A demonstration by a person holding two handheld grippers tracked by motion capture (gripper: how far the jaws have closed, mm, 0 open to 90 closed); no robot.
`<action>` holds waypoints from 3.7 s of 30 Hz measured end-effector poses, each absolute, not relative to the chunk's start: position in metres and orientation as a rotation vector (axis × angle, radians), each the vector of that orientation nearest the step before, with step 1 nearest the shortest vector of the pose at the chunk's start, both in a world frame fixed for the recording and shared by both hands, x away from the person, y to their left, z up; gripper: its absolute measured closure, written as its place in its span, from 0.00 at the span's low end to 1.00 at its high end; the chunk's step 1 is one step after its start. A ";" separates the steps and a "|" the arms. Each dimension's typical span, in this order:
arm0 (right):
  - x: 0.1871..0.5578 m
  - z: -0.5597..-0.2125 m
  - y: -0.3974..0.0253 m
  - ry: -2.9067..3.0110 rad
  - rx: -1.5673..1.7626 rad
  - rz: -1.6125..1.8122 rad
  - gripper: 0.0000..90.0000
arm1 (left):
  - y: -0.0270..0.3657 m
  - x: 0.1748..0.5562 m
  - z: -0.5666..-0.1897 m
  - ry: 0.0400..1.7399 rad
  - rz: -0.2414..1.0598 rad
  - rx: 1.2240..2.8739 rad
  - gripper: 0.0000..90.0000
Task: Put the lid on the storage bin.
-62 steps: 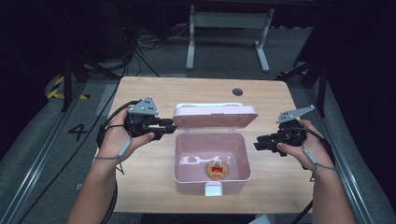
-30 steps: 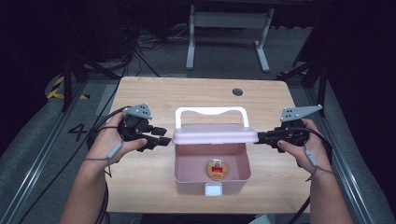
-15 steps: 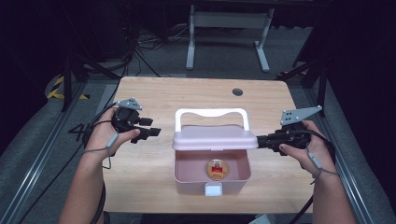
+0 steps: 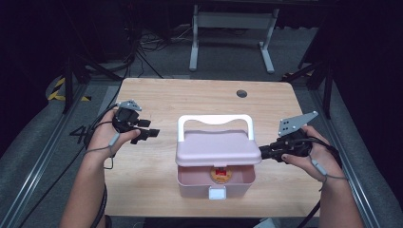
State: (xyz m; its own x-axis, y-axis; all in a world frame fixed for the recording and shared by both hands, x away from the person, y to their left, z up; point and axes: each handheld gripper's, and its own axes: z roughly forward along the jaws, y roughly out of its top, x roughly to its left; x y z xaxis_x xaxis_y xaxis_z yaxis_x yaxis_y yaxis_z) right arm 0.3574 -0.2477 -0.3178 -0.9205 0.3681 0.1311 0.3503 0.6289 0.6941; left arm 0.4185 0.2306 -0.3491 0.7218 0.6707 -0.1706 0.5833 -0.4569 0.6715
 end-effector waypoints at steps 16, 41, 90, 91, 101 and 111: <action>0.353 -0.324 -0.239 2.929 0.541 1.077 0.90 | 0.236 0.424 -0.357 0.986 0.143 2.206 0.46; 0.353 -0.334 -0.231 3.016 0.512 0.938 0.90 | 0.234 0.426 -0.362 0.991 0.129 2.222 0.44; 0.389 -0.313 -0.272 2.605 0.758 1.238 0.56 | 0.258 0.412 -0.374 1.071 0.158 2.191 0.39; 0.392 -0.314 -0.275 2.581 0.789 1.236 0.54 | 0.259 0.413 -0.374 1.067 0.166 2.191 0.38; 0.412 -0.332 -0.290 2.517 0.911 1.215 0.46 | 0.263 0.417 -0.382 1.090 0.136 2.196 0.38; 0.431 -0.357 -0.301 2.530 0.995 1.135 0.44 | 0.270 0.423 -0.391 1.129 0.138 2.208 0.38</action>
